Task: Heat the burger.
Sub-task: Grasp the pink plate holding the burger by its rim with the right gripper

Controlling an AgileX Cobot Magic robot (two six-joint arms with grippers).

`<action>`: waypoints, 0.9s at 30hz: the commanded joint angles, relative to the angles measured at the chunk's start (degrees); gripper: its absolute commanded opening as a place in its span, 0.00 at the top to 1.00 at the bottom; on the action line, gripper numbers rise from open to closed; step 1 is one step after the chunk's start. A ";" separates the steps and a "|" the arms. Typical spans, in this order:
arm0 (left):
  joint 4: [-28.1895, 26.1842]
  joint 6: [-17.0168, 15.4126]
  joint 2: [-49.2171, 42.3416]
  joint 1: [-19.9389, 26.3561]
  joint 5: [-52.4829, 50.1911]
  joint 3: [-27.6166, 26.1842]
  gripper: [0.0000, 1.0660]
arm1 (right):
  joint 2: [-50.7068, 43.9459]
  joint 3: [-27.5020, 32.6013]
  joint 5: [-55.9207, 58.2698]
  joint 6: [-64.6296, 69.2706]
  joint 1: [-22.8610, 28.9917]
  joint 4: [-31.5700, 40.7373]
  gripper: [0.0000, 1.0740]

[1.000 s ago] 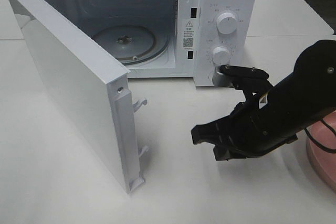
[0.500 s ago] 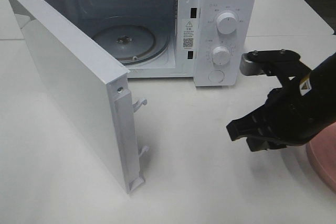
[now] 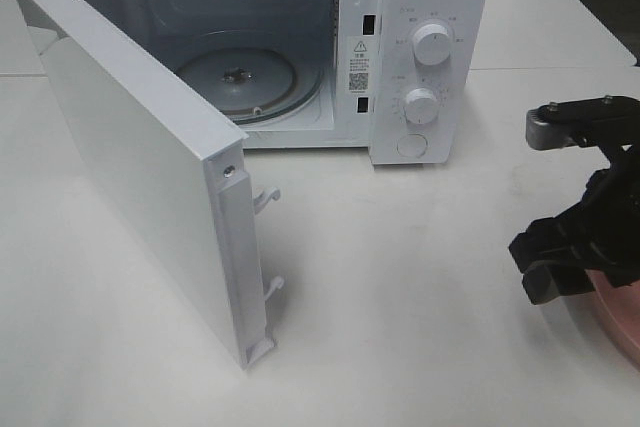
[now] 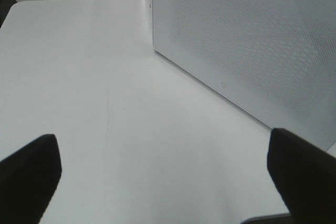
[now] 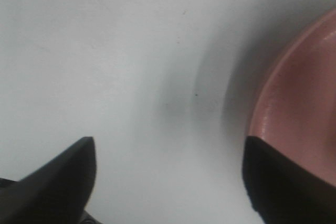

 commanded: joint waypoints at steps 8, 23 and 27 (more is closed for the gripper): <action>-0.57 0.00 -0.57 -0.23 -0.80 0.23 0.06 | 1.72 -0.17 0.23 1.09 -4.98 -2.35 0.10; -0.57 0.00 -0.52 -0.23 -0.80 0.23 0.06 | 11.80 -0.17 -8.02 1.32 -9.51 -2.81 0.14; -0.57 0.00 -0.52 -0.23 -0.80 0.23 0.06 | 13.81 -0.17 -9.22 1.66 -9.51 -2.81 0.15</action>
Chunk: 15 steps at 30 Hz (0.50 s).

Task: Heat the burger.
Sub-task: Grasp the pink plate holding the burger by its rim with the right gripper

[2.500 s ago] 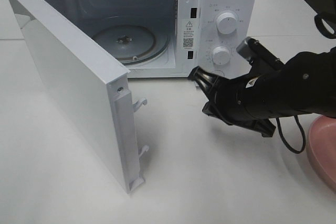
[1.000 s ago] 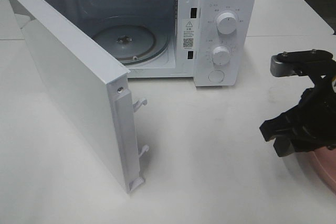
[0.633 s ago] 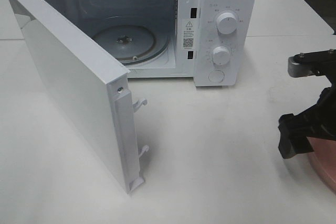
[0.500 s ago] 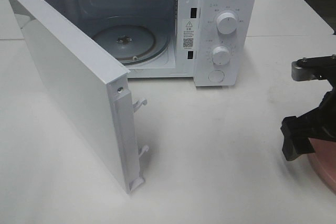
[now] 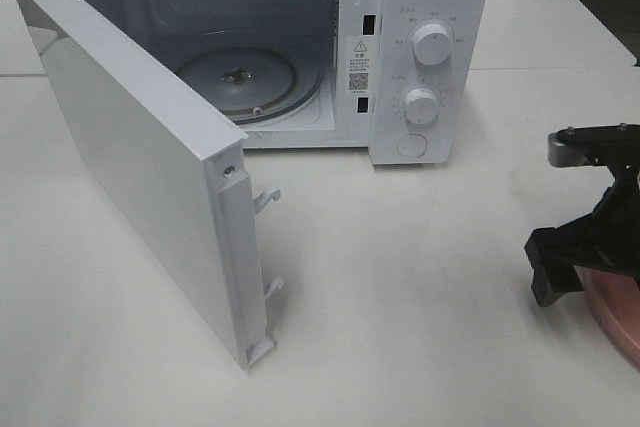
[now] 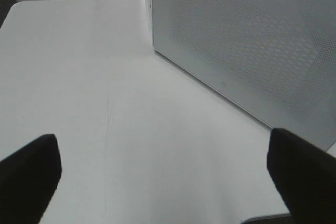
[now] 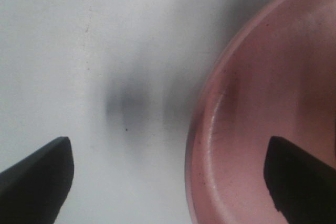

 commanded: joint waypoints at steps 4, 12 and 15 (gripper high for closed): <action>-0.57 0.00 -0.52 -0.23 -0.80 0.23 0.06 | 3.55 -0.34 -3.50 0.97 -0.23 -0.29 0.16; -0.57 0.00 -0.52 -0.23 -0.80 0.23 0.06 | 6.65 -1.03 -3.95 3.04 -0.23 -2.98 0.22; -0.57 0.00 -0.52 -0.23 -0.80 0.23 0.06 | 7.68 -1.03 -4.07 3.27 -0.23 -3.38 0.29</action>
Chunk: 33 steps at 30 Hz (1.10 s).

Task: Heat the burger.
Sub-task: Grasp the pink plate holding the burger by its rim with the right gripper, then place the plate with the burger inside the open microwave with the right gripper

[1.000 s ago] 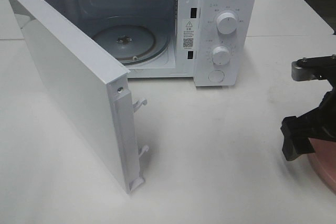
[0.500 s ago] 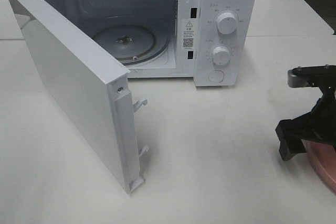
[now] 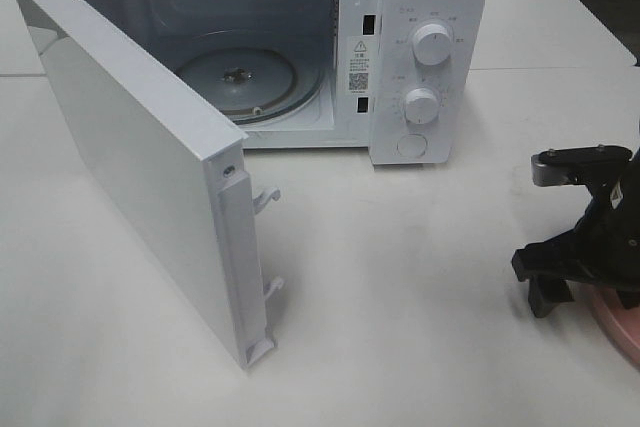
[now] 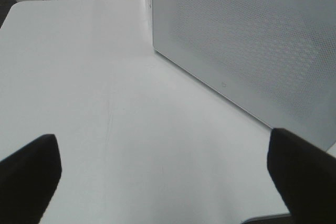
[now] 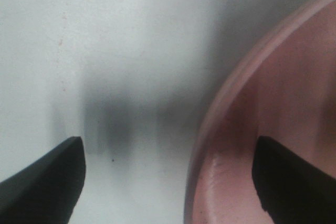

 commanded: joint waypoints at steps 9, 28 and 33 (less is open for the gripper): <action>-0.57 0.00 -0.52 -0.23 -0.80 0.23 0.06 | 0.97 -0.29 -0.11 1.09 -0.23 -0.97 0.49; -0.57 0.00 -0.52 -0.23 -0.80 0.23 0.06 | -0.69 -1.60 5.04 6.53 1.83 -8.54 1.00; -0.57 0.00 -0.52 -0.23 -0.80 0.23 0.06 | -2.06 -1.60 6.30 6.76 3.84 -9.51 1.00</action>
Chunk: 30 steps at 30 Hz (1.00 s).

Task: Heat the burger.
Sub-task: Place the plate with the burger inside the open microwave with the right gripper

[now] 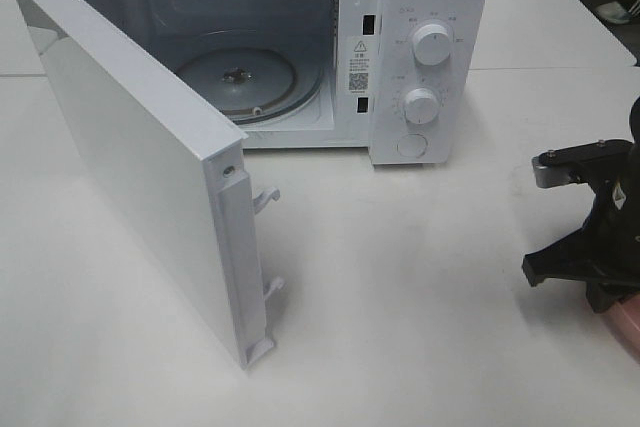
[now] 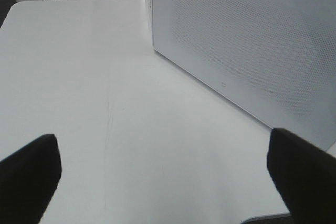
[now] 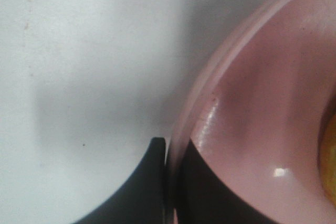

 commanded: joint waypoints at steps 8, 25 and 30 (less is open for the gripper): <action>-0.57 0.00 -0.52 -0.23 -0.80 0.23 0.06 | -4.30 -0.29 4.98 1.43 4.41 -2.29 1.00; -0.57 0.00 -0.57 -0.23 -0.80 0.23 0.06 | -4.64 -0.29 11.34 0.52 12.89 -5.44 1.00; -0.57 0.00 -0.57 -0.23 -0.80 0.23 0.06 | -4.76 -0.29 13.18 -0.11 14.61 -6.07 1.00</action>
